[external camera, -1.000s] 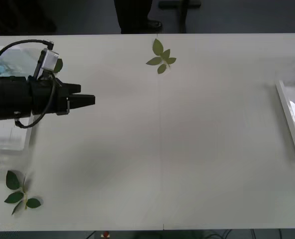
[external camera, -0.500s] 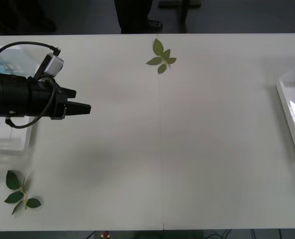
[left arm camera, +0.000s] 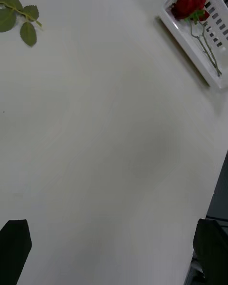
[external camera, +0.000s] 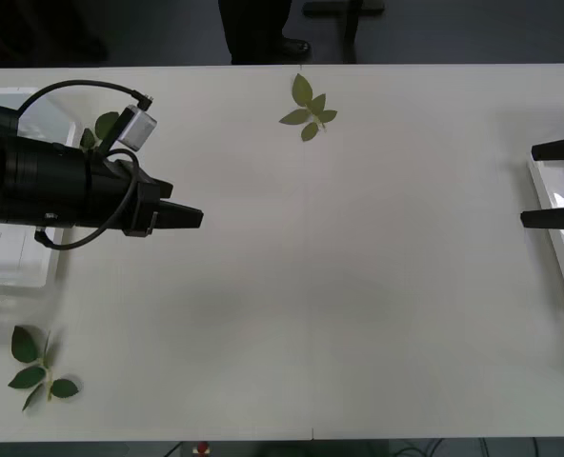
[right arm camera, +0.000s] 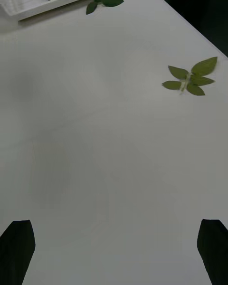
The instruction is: Place the red flowers into the right box and the blue flowers into the left box. If a person shows an open palm, hand one flower to the person first, then continue sorting.
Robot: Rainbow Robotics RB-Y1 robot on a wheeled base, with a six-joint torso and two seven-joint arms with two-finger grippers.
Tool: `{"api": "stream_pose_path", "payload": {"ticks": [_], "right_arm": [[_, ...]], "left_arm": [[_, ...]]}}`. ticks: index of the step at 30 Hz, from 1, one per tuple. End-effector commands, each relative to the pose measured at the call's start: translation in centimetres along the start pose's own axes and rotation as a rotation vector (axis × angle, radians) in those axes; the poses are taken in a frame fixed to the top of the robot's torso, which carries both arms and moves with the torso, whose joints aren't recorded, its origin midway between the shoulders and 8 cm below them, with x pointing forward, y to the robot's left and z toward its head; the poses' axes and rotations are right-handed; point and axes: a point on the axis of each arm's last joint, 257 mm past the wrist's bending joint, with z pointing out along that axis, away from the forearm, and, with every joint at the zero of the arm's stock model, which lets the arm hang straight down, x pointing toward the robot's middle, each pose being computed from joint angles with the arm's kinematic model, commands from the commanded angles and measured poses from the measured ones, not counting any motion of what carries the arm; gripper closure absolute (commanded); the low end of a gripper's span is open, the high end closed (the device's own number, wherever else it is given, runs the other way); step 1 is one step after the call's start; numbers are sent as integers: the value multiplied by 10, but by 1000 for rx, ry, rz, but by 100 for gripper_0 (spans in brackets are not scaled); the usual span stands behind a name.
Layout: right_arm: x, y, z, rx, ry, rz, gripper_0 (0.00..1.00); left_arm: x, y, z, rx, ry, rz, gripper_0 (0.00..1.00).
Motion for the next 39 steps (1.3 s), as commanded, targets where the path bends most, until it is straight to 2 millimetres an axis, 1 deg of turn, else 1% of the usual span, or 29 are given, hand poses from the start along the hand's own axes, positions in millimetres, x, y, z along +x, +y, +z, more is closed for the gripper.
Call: {"api": "stream_pose_path", "payload": {"ticks": [1,4,8,11,17,23,30,39], "right_arm": [[-17,-6,-6,19,-9,-38,0],[-17,-6,-6,19,-9,-38,0],[-17,-6,-6,19,-9,-38,0],[-17,-6,-6,19,-9,-38,0],[-17,-6,-6,19,-9,-38,0],[-17,-6,-6,19,-9,-38,0],[-17,-6,-6,19,-9,-38,0],[-17,-6,-6,19,-9,-38,0]], "left_arm": [[-29,0,-3,-40,-52,169,0],[-34,6,-3,-67,-65,258,0],[-37,13,-9,-95,-69,417,0],[-38,10,-11,-84,-82,479,0],[-40,0,-11,-51,-104,509,0],[-38,-2,-13,-44,-115,580,0],[-34,-9,-12,-12,-130,558,0],[-30,-9,-12,-11,-126,545,0]]}}
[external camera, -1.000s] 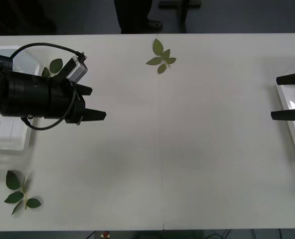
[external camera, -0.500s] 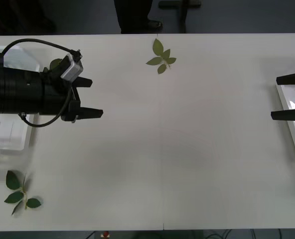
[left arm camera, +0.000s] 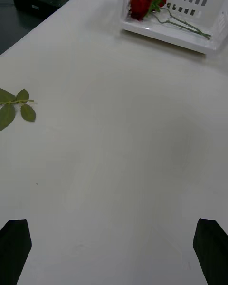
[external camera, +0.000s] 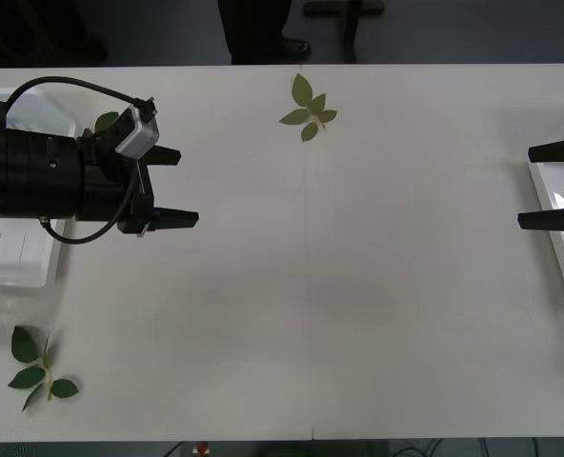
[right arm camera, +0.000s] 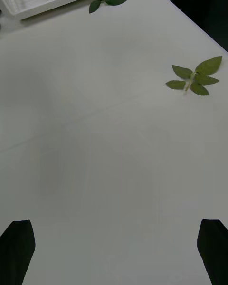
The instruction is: Place the red flowers into the right box and the blue flowers into the left box. If a person shows an open palm, hand one flower to the person first, then continue sorting.
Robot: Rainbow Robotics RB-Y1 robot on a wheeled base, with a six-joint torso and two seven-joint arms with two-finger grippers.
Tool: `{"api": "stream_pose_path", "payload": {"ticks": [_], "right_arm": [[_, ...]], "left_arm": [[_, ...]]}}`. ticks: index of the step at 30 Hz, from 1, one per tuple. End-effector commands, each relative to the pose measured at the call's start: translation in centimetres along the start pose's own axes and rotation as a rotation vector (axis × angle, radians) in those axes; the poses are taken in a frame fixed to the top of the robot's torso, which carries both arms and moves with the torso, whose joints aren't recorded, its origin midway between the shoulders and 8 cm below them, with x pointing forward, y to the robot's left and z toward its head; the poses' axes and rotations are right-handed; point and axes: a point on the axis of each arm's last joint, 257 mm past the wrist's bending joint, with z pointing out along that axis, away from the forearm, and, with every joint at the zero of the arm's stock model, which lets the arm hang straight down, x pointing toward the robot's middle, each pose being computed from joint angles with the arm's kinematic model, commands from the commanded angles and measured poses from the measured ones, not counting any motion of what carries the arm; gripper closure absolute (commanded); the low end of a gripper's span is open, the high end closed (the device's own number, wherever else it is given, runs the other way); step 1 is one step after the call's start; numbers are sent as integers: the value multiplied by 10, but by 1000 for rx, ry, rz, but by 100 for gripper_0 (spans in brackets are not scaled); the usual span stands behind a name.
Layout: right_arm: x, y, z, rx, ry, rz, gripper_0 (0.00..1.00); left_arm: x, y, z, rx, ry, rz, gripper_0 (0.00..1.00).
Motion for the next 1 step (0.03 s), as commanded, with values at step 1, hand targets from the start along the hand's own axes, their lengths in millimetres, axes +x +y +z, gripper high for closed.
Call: {"api": "stream_pose_path", "payload": {"ticks": [1], "right_arm": [[-17,-8,-8,27,-11,-37,0]], "left_arm": [[-7,0,-5,-13,-21,-10,0]]}}
